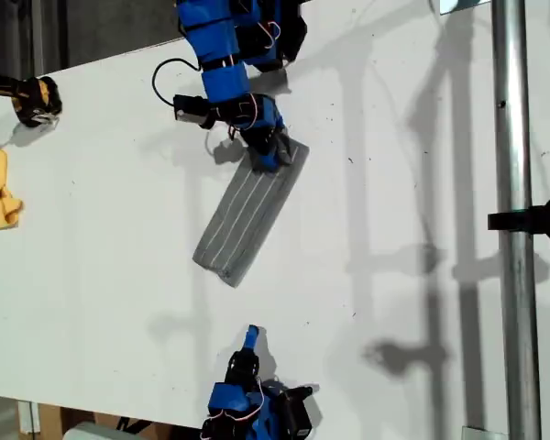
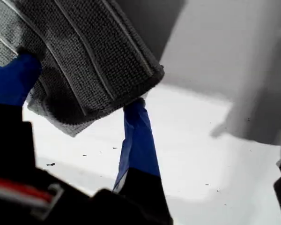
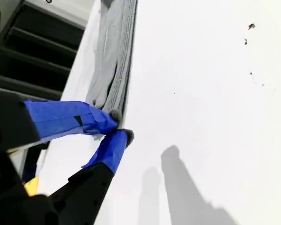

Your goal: Grasp corners of a towel and fold twice.

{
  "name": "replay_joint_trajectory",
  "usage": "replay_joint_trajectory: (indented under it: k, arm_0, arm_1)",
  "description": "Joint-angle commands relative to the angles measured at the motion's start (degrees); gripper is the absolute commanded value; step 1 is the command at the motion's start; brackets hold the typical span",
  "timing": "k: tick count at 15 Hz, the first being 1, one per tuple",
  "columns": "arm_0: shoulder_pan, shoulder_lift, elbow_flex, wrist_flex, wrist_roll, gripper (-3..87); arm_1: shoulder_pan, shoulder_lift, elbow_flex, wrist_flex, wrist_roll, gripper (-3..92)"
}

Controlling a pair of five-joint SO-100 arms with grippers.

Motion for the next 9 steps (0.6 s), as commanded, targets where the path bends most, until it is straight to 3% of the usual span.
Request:
replay_joint_trajectory:
  k: [1,7,9]
  arm_0:
    - [0.4,0.4,0.4,0.6,-0.7,2.3]
    - [0.5,0.4,0.4,0.9,-0.5,2.1]
    - [0.6,0.4,0.4,1.0,-0.4,2.0]
  arm_1:
    - [0.4,-6.0,-4.0,-3.3,-0.8,34.9]
    - [1.3,-13.1,-10.7,-3.5,-2.0,33.3]
    - [2.3,-13.0,-11.1,-5.2,-4.0,24.3]
